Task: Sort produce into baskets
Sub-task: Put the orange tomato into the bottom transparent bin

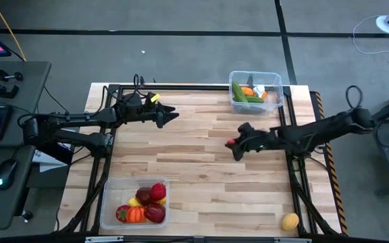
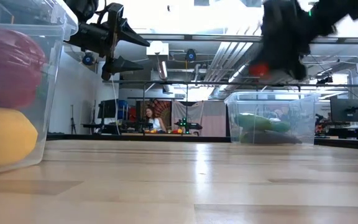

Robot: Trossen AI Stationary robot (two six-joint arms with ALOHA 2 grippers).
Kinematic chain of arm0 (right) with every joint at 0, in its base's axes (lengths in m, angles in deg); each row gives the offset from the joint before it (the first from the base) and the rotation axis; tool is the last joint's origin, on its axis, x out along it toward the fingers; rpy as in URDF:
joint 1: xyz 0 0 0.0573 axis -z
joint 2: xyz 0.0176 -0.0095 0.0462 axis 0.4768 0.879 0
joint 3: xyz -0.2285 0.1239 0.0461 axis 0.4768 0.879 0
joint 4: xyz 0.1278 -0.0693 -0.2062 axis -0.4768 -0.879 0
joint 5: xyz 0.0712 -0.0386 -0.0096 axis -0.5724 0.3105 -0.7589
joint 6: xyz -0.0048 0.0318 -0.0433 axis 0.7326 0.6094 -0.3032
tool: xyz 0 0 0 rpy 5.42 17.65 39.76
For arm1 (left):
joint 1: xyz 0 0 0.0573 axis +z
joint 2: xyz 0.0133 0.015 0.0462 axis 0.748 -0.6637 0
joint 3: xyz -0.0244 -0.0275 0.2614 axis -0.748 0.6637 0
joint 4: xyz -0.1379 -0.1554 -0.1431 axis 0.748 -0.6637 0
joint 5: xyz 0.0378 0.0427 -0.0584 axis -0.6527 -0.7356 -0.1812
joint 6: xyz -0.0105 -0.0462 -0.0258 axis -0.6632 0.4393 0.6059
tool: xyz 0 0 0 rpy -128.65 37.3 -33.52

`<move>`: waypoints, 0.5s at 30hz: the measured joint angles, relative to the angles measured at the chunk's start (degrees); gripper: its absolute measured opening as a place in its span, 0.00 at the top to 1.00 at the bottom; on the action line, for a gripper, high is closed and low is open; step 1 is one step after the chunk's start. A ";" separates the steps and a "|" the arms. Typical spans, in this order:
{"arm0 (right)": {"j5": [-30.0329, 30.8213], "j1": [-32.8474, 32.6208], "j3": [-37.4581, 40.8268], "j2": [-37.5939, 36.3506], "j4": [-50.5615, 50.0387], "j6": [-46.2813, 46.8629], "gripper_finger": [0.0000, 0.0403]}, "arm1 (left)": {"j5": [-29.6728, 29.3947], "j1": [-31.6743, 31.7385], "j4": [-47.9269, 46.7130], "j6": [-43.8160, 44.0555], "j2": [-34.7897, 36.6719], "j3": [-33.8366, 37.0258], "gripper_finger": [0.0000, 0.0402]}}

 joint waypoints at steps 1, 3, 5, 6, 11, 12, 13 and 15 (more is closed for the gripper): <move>0.55 -0.03 -1.53 -1.12 1.34 -2.29 0.80 | 0.00 0.00 -0.01 0.00 0.01 0.00 0.25; 1.59 0.33 -4.76 -1.94 2.58 -7.10 0.80 | 0.00 0.00 -0.03 0.00 0.01 0.00 0.25; 1.23 1.06 -8.30 -1.48 1.75 -11.94 0.80 | 0.12 0.00 -0.03 0.00 0.01 0.00 0.25; 0.48 1.45 -10.01 -0.82 1.43 -14.39 0.80 | 0.25 0.00 -0.03 0.00 0.00 0.00 0.25; -7.67 2.70 -19.28 6.06 1.07 -23.70 0.80 | 0.67 0.00 -0.29 0.00 0.01 0.00 0.25; -9.78 2.68 -21.45 8.19 0.93 -25.60 0.80 | 0.90 0.00 -0.29 -0.02 0.00 0.00 0.25; -11.94 2.62 -23.66 10.48 0.80 -27.30 0.79 | 1.54 0.02 -0.22 0.00 -0.01 0.00 0.25; -15.56 1.86 -28.16 15.29 0.42 -29.65 0.78 | 3.43 0.00 0.23 -0.02 0.01 0.00 0.25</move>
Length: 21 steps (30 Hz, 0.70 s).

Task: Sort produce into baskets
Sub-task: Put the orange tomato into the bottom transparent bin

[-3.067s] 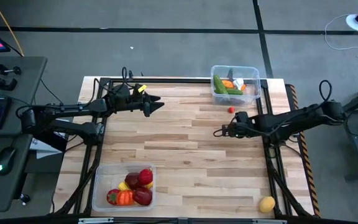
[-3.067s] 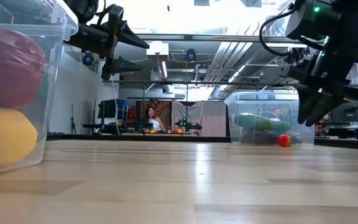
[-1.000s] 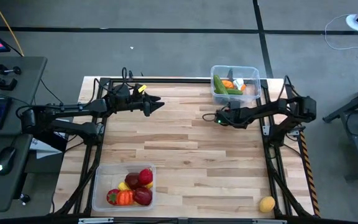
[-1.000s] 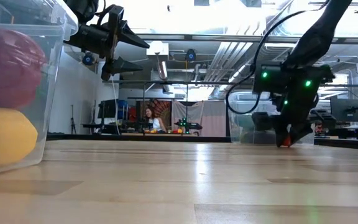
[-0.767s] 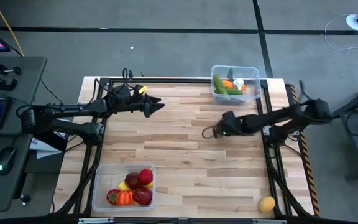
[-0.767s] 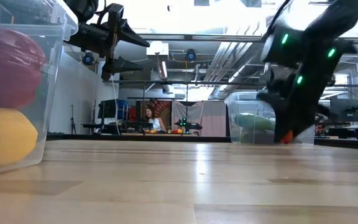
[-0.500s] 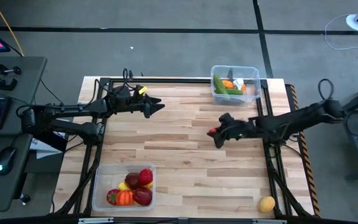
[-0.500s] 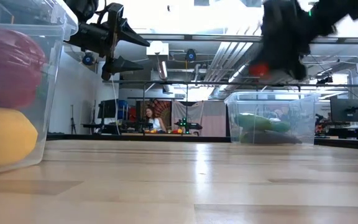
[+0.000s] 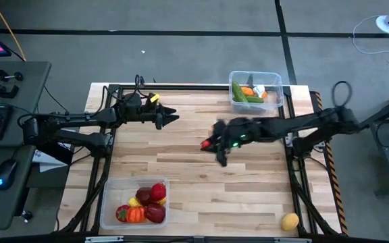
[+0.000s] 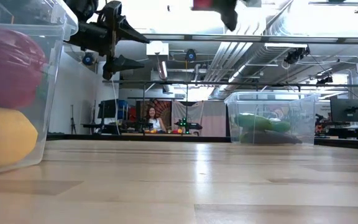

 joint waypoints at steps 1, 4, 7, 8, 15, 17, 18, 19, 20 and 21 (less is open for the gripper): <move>-1.36 -0.48 -2.33 2.59 -0.09 -0.62 0.77 | 0.88 0.00 0.02 -0.05 0.00 0.00 0.25; -3.34 -2.05 -9.47 10.30 -0.10 -3.31 0.76 | 3.96 0.00 -0.01 -2.03 0.14 0.00 0.25; -3.62 -3.43 -17.01 17.82 -0.11 -5.55 0.75 | 5.49 0.00 -0.11 -5.40 0.15 0.00 0.25; -3.64 -3.83 -19.96 20.57 -0.11 -5.92 0.75 | 6.11 0.00 -0.15 -6.57 0.15 0.00 0.25; -4.71 -6.01 -39.98 36.24 -0.25 -9.49 0.75 | 6.44 0.00 -0.19 -8.46 0.15 0.00 0.25; -5.72 -6.75 -45.05 39.78 -1.24 -9.45 0.74 | 6.42 0.00 -0.19 -8.05 0.15 0.00 0.25; -6.17 -7.17 -47.30 41.25 -1.87 -9.53 0.74 | 6.42 0.00 -0.19 -7.66 0.13 0.00 0.25; -6.87 -7.68 -49.35 42.69 -2.54 -10.15 0.74 | 6.42 0.00 -0.19 -7.12 0.14 0.00 0.25; -7.20 -8.21 -51.26 44.00 -3.23 -11.05 0.74 | 6.41 0.00 -0.21 -6.80 0.13 0.00 0.25; -7.22 -8.86 -52.91 45.20 -4.02 -12.40 0.74 | 6.36 0.00 -0.20 -6.66 0.13 0.00 0.25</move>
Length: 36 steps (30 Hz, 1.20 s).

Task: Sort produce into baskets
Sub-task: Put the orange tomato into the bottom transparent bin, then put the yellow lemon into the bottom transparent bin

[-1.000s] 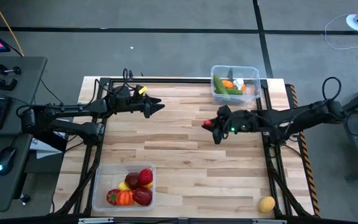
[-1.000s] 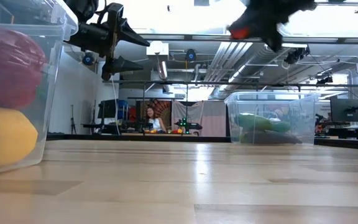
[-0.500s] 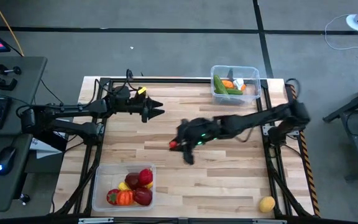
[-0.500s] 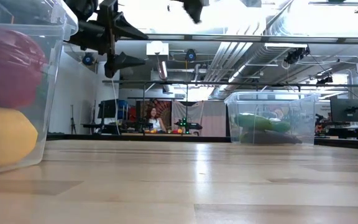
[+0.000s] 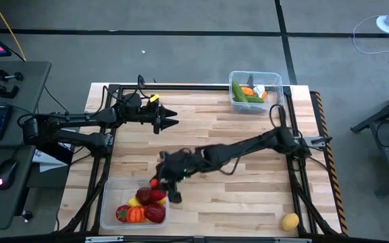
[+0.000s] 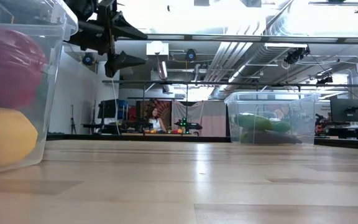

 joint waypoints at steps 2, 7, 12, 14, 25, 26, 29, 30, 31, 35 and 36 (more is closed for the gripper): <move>0.44 -1.33 -3.03 2.41 -1.15 -3.00 0.74 | -0.05 0.00 -0.01 0.19 0.00 0.00 0.25; 3.65 -4.32 -9.00 7.90 -2.58 -6.28 0.66 | -0.29 0.00 -0.01 0.76 0.00 0.00 0.25; 4.32 -5.73 -13.49 12.11 -4.54 -6.05 0.46 | -0.35 0.00 0.01 1.24 0.00 0.00 0.25; 6.33 -5.85 -14.26 12.78 -5.10 -5.92 0.37 | -0.62 0.00 0.01 1.25 0.00 0.00 0.25; 13.73 -4.52 -14.72 4.69 -31.32 -3.18 0.20 | -3.30 -0.02 0.01 1.18 -0.02 0.00 0.25; 13.85 -4.49 -14.74 3.52 -37.05 -1.67 0.20 | -3.42 -0.02 0.01 1.13 -0.02 0.00 0.25; 13.77 -4.67 -14.39 0.05 -56.71 5.22 0.20 | -3.43 0.24 0.01 1.13 -0.02 0.00 0.25; 13.76 -5.05 -13.85 -1.14 -62.71 8.76 0.20 | -3.43 0.24 0.01 1.13 -0.02 0.00 0.25; 13.80 -5.51 -12.90 -2.40 -68.06 12.10 0.20 | -3.43 0.24 0.01 1.15 -0.02 0.00 0.25; 11.77 -9.55 -2.12 -9.73 -73.34 23.80 0.20 | -3.43 0.24 0.04 1.13 -0.02 0.00 0.25; 9.71 -10.75 2.07 -12.17 -71.28 27.70 0.20 | -3.41 0.24 0.14 1.13 -0.02 0.00 0.25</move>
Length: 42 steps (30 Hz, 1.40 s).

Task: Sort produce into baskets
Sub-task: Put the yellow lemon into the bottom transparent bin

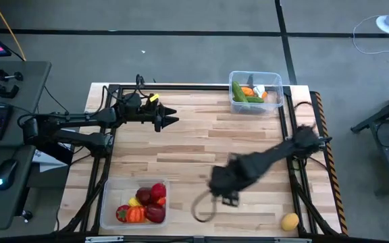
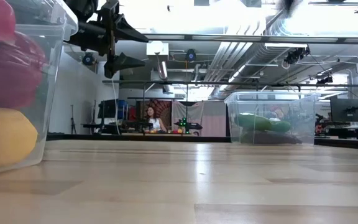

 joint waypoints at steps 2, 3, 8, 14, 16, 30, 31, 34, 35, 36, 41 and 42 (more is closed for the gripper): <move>-5.47 -2.46 9.48 -5.19 5.57 10.67 0.20 | 0.00 0.00 0.07 0.02 0.00 0.00 0.25; -8.98 -3.88 14.09 -7.37 8.21 16.81 0.20 | 0.09 0.00 0.07 0.07 0.00 0.00 0.25; -26.49 -10.33 30.60 -13.04 19.05 34.64 0.20 | 0.37 0.00 0.33 -0.87 0.00 0.00 0.25; -37.64 -14.78 35.50 -10.39 21.63 23.73 0.20 | 0.39 0.00 0.33 -4.46 0.00 0.00 0.25; -39.88 -16.58 36.94 -9.42 21.11 17.25 0.20 | 0.42 0.00 0.30 -4.44 0.00 0.00 0.25; -45.49 -29.67 50.45 -8.34 27.09 2.45 0.20 | 0.13 0.00 0.29 -0.89 0.00 0.00 0.25; -45.33 -30.02 50.87 -8.34 28.33 2.44 0.20 | 0.13 0.00 0.31 -0.46 0.00 0.00 0.25; -42.21 -31.27 51.43 -8.34 31.17 2.41 0.20 | 0.08 0.00 0.31 0.11 0.00 0.00 0.25; -40.72 -31.59 51.43 -8.34 31.76 2.42 0.20 | 0.02 0.00 0.29 0.13 0.00 0.00 0.25; -39.34 -31.81 51.43 -8.34 32.53 2.41 0.20 | 0.00 0.00 0.28 0.46 0.00 0.00 0.25; -32.39 -32.72 51.43 -8.34 37.03 2.49 0.20 | -0.35 0.00 0.27 3.06 0.00 0.00 0.25; -31.11 -32.99 51.43 -8.34 37.77 2.50 0.20 | -0.40 0.00 0.27 3.44 0.00 0.00 0.25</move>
